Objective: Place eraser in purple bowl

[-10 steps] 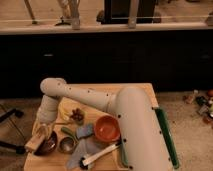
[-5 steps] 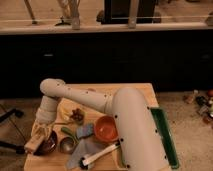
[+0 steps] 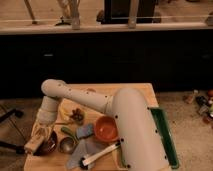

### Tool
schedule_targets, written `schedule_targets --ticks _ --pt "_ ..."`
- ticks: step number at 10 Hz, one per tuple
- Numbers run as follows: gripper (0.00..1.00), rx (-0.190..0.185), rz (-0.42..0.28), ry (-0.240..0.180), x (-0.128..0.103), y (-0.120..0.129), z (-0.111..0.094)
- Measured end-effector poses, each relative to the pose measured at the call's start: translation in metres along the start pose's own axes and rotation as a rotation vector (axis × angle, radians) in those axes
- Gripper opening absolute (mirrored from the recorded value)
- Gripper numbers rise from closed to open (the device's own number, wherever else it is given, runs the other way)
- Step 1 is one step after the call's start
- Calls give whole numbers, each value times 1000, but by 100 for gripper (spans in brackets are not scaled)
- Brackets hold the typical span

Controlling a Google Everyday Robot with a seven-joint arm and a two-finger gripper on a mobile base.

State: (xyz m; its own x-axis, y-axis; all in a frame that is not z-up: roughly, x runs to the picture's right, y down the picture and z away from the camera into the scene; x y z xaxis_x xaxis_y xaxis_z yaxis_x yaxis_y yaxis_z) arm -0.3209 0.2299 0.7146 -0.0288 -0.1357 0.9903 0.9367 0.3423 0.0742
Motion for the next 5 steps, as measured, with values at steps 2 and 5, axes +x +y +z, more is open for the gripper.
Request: schedule_targets --ticks 2,5 --pt "60 8 4 -7 -1 2 1" --pt "80 18 4 -19 -3 5 3"
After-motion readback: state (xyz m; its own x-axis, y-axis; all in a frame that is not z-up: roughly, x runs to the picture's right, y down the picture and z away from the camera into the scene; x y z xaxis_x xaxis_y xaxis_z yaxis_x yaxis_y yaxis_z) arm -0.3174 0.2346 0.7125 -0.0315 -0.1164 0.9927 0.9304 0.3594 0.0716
